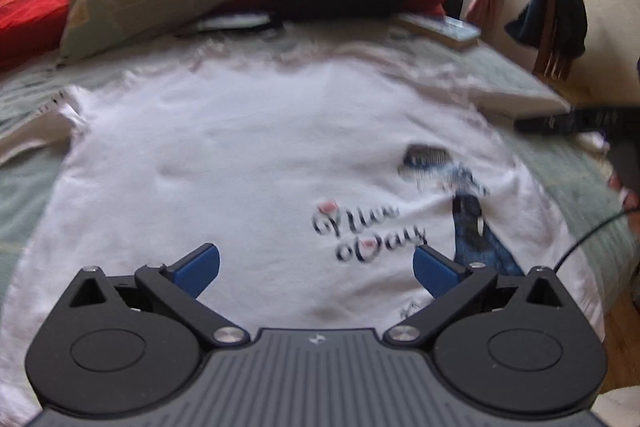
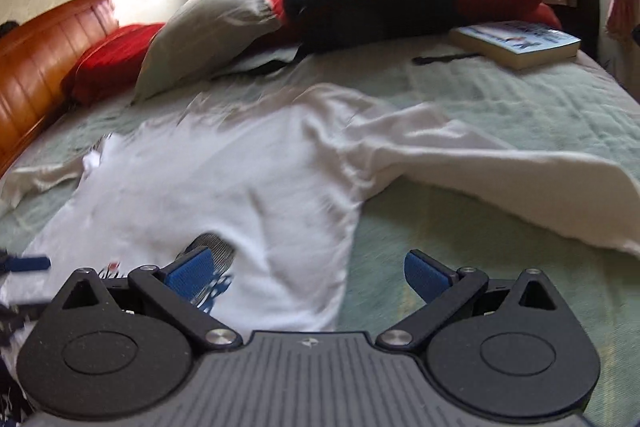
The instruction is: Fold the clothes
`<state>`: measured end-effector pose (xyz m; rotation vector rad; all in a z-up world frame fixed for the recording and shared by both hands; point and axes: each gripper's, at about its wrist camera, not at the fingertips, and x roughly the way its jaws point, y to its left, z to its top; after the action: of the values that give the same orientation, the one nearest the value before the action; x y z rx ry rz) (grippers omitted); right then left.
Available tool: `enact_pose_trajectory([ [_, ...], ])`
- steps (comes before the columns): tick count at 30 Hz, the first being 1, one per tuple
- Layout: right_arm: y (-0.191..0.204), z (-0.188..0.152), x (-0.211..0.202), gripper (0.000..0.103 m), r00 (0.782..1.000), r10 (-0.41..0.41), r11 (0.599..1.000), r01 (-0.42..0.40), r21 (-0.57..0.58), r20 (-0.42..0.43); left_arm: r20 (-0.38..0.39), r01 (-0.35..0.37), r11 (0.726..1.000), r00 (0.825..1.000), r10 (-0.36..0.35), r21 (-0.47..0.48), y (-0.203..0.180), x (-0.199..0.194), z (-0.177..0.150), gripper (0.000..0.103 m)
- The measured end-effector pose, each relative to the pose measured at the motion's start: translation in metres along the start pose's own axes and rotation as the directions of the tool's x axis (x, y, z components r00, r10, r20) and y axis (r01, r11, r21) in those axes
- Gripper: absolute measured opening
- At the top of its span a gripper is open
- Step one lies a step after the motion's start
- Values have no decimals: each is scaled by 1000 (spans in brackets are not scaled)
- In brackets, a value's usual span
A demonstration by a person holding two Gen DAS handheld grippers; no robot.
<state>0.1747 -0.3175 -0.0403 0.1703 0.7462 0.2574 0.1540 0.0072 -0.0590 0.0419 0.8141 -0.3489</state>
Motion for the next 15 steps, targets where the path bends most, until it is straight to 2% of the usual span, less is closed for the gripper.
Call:
enact_pose_trajectory([
  [2,-11,-3,0,103,1000,-5,1000,6,22,-7,-43,-19,1000,999,19,-16,-1,11,-9,102],
  [4,-22,-7,1,103,1000,-12,999,13,47,-19,-6,-26,1000,1000,26,2,-2,9,-18,102],
  [6,-41,-15,-1,103,999,-39,995,41,94,-29,-6,-29,1000,1000,29,-2,-2,7,-18,102],
  [9,-82,-26,-11,103,997,-81,972,81,220,-11,-9,-40,999,999,40,-1,-3,5,-18,102],
  [11,-115,-32,-23,103,994,-101,939,84,332,35,-16,-55,998,998,55,7,-6,6,-16,102],
  [14,-163,-43,-39,102,985,-141,869,72,490,104,-13,-65,998,998,65,0,-7,6,-16,102],
  [15,-178,-47,-44,96,981,-148,844,58,533,127,-12,-62,998,998,62,-7,-6,6,-16,102],
])
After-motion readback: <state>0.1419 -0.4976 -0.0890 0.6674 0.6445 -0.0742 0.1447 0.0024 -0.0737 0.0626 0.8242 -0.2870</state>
